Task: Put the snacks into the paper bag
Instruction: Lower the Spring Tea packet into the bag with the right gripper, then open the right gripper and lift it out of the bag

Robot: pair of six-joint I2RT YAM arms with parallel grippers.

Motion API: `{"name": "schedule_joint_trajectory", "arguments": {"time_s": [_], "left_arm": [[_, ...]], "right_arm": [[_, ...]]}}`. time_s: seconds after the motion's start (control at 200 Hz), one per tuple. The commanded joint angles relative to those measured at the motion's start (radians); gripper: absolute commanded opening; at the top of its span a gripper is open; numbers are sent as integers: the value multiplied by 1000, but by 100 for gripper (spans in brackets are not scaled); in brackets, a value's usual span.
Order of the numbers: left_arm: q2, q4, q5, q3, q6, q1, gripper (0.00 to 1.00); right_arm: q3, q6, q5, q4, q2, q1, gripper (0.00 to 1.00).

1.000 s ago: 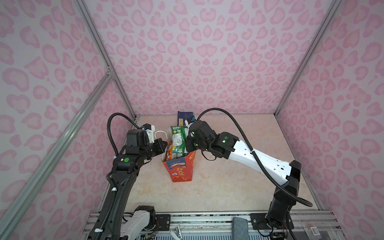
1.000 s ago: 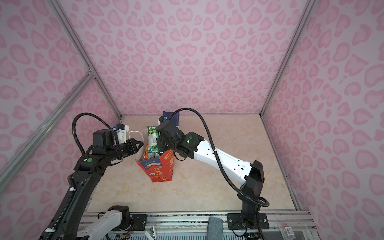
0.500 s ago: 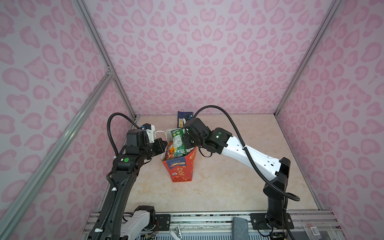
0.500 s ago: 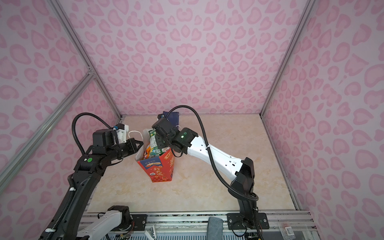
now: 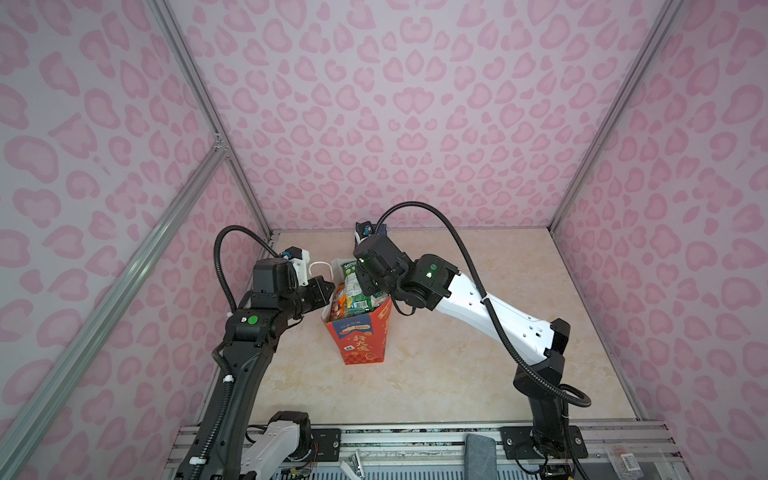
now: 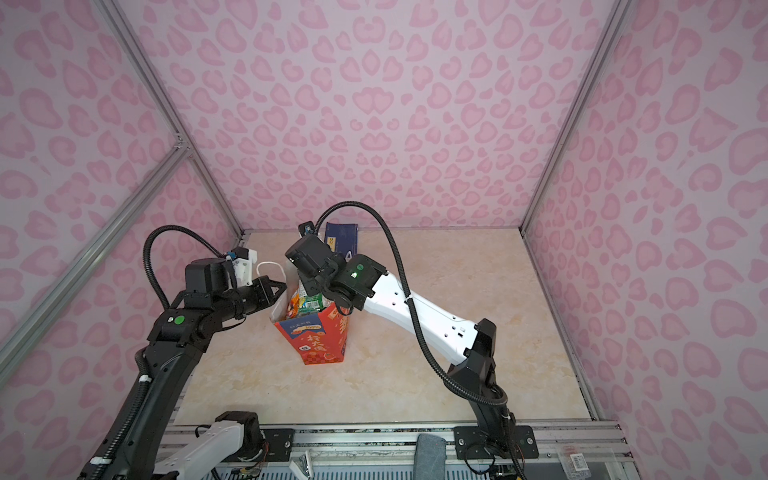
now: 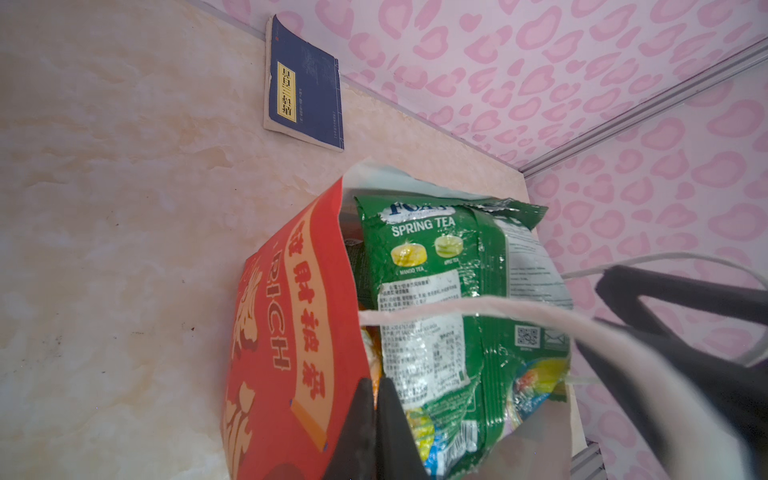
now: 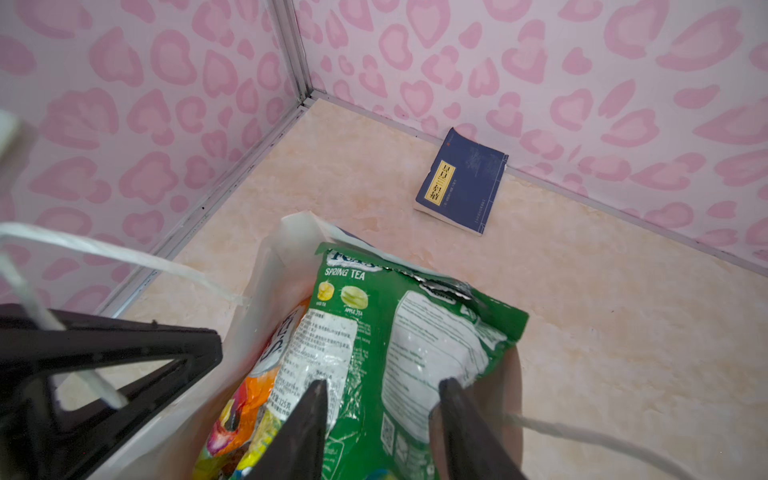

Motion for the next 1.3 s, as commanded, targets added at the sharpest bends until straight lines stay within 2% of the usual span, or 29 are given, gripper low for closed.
{"name": "schedule_joint_trajectory", "arguments": {"time_s": [0.0, 0.22, 0.295, 0.405, 0.55, 0.73, 0.825, 0.95, 1.015, 1.07, 1.12, 1.215, 1.295], "left_arm": [[0, 40, 8, -1, 7, 1, 9], [1, 40, 7, -1, 6, 1, 9], [2, 40, 8, -2, 5, 1, 9], [1, 42, 12, -1, 5, 2, 9], [0, 44, 10, -3, 5, 2, 9], [0, 43, 6, -2, 5, 3, 9], [-1, 43, 8, -2, 5, 3, 9], [-3, 43, 8, -3, 5, 4, 10], [0, 43, 8, -2, 5, 2, 10], [2, 42, 9, -2, 5, 4, 10], [2, 43, 9, -3, 5, 2, 10], [2, 43, 7, -4, 5, 3, 10], [2, 43, 7, -3, 5, 3, 10]], "right_arm": [[35, -5, -27, -21, 47, -13, 40], [50, 54, -69, -79, 120, -43, 39], [20, 105, -38, -88, 125, -21, 39], [-10, 162, -21, -77, 133, 12, 42], [-9, 262, -90, -56, 154, -4, 49], [73, 309, 27, -119, 186, 12, 55], [127, 273, 0, -141, 200, 13, 59], [310, 143, 19, -198, 205, 36, 66], [352, 89, 1, -195, 176, 41, 70], [345, 47, -34, -173, 128, 40, 72], [325, 18, -40, -159, 77, 40, 85], [246, -40, -7, -131, -36, 43, 96], [159, -78, 69, -114, -135, 45, 98]]}}
